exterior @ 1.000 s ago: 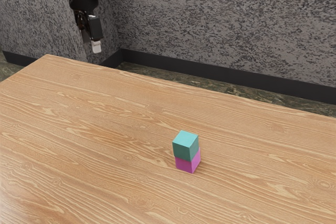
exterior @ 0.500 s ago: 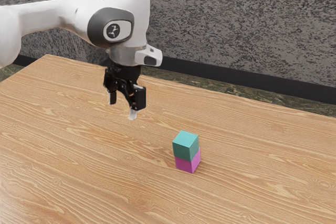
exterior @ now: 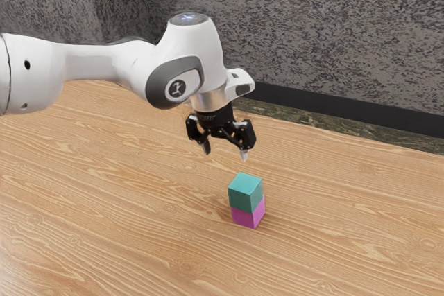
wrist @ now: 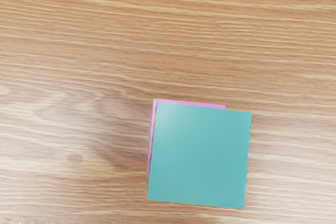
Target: Pick up the blue block with one arm, and put the blue block on the table with one arm
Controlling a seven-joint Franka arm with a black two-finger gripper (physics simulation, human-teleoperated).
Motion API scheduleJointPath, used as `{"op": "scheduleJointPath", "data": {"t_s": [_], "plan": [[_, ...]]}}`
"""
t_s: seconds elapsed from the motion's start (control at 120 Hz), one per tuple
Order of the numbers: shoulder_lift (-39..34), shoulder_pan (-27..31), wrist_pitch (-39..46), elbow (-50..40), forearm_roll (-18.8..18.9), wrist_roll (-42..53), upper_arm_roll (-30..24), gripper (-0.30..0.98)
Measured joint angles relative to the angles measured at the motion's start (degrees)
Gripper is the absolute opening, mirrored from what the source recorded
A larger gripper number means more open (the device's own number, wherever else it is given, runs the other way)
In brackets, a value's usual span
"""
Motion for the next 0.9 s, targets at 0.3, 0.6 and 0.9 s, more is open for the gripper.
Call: {"op": "scheduleJointPath", "data": {"t_s": [0.3, 0.6, 0.9], "plan": [[8.3, -1.2, 3.4, 2.6, 5.4, -11.5, -0.2, 0.69], [10.5, -1.7, 4.3, 3.1, 6.9, -11.2, -0.2, 0.69], [13.3, -2.4, 4.6, 4.0, 6.7, -4.8, -1.0, 0.69]]}}
